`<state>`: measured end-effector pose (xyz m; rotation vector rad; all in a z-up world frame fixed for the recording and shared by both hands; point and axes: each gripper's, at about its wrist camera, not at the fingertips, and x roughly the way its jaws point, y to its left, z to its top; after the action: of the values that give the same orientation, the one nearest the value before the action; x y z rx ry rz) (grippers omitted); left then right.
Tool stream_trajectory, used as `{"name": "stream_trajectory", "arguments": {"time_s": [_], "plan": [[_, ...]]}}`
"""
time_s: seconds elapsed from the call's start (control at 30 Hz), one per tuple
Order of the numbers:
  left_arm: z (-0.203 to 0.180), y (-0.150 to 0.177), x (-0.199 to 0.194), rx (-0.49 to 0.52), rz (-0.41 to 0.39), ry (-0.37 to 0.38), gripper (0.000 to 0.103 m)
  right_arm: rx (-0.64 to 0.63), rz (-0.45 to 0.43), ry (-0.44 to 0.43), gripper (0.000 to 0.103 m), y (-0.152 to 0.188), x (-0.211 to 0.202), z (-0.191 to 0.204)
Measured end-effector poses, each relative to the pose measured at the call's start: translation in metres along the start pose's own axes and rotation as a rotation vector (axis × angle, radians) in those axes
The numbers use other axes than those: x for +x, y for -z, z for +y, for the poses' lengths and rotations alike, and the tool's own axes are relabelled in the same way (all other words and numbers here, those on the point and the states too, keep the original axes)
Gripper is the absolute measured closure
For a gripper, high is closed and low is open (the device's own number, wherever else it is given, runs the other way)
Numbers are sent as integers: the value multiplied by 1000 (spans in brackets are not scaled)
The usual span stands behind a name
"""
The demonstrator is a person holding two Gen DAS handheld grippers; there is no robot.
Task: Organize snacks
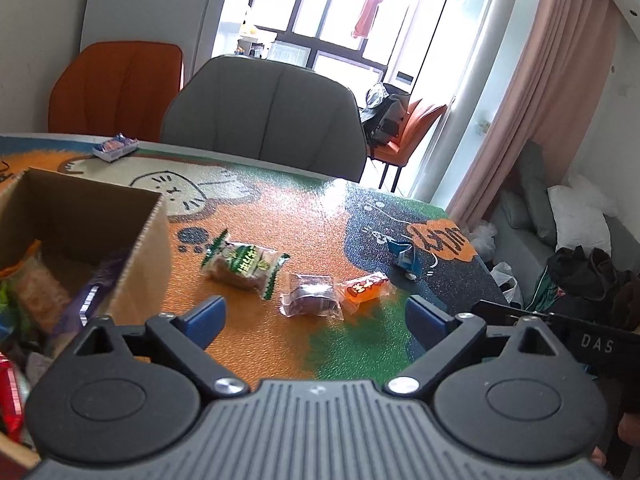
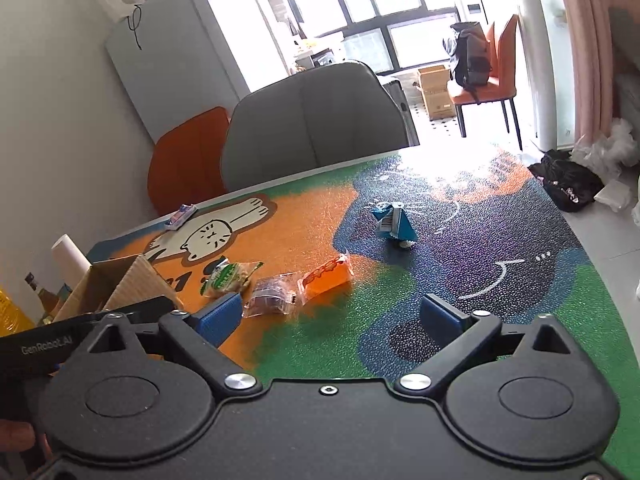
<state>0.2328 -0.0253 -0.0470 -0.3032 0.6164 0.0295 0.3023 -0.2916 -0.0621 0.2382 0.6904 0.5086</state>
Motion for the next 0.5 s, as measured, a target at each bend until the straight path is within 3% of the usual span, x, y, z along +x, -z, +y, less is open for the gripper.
{"name": "stream_trajectory", "arguments": {"time_s": [0.33, 0.5], "plan": [[-7, -3, 44, -29, 24, -15, 32, 49, 18, -7, 20, -9, 27, -21], [-7, -4, 68, -41, 49, -26, 38, 67, 30, -5, 28, -14, 42, -28]]}}
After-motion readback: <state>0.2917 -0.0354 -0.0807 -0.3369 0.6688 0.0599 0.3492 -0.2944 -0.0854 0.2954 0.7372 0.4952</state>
